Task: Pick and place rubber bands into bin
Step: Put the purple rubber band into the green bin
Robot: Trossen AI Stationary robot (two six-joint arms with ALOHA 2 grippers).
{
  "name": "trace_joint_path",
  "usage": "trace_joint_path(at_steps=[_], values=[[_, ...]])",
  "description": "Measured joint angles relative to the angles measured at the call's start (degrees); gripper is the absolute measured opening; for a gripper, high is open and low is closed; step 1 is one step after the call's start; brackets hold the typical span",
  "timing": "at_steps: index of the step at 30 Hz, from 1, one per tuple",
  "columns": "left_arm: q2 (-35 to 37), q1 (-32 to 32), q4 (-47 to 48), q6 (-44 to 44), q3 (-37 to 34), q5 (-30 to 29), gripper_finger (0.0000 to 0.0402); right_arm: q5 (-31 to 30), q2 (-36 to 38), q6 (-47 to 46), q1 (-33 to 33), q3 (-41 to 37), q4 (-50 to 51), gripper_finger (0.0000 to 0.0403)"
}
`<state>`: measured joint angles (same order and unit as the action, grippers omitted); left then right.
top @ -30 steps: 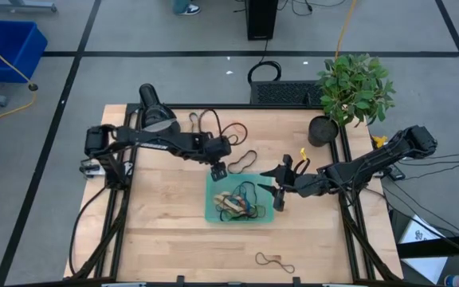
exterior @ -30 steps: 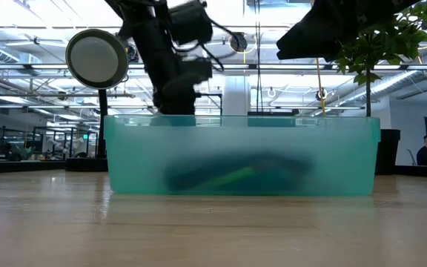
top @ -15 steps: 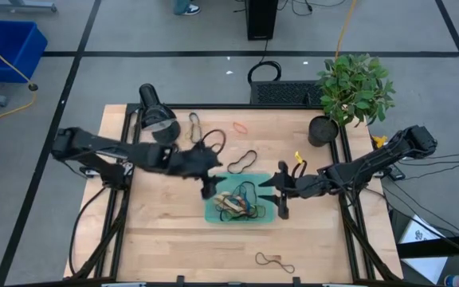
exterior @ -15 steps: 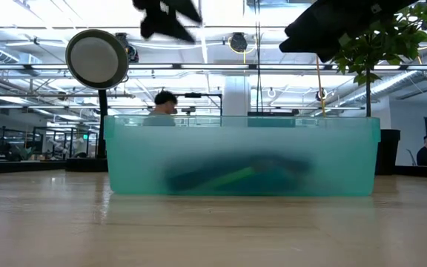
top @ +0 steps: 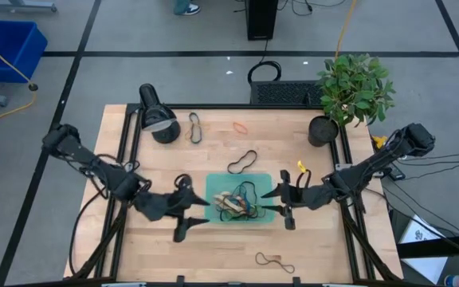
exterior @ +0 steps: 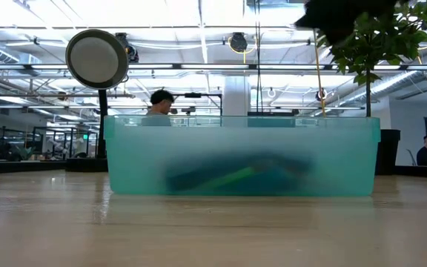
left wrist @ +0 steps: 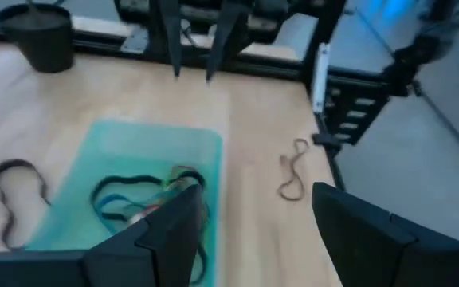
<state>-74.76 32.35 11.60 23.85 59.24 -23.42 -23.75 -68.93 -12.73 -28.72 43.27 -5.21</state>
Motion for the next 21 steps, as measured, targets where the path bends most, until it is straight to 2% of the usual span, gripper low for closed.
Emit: trace_joint_path(at_steps=[8,15,18,21], values=[[9.67,5.37,-26.05,0.03,-20.94,-2.30,0.0246,-0.36,-0.57,-1.78,-4.90,5.59,-1.20,0.0105],[18.37,8.58,-38.11,-2.11,-34.46,-2.93,0.0246,-6.09,-7.69,2.12,-8.30,13.72,-1.14,0.0105],[21.28,9.45,-39.32,-2.98,-37.89,-2.90,0.0246,-6.32,-12.28,2.92,-8.66,20.42,4.95,0.0104],[23.67,9.84,-39.28,-2.24,-40.16,-2.75,0.0246,-6.45,-16.75,-0.35,-9.11,27.56,15.47,0.0104]])
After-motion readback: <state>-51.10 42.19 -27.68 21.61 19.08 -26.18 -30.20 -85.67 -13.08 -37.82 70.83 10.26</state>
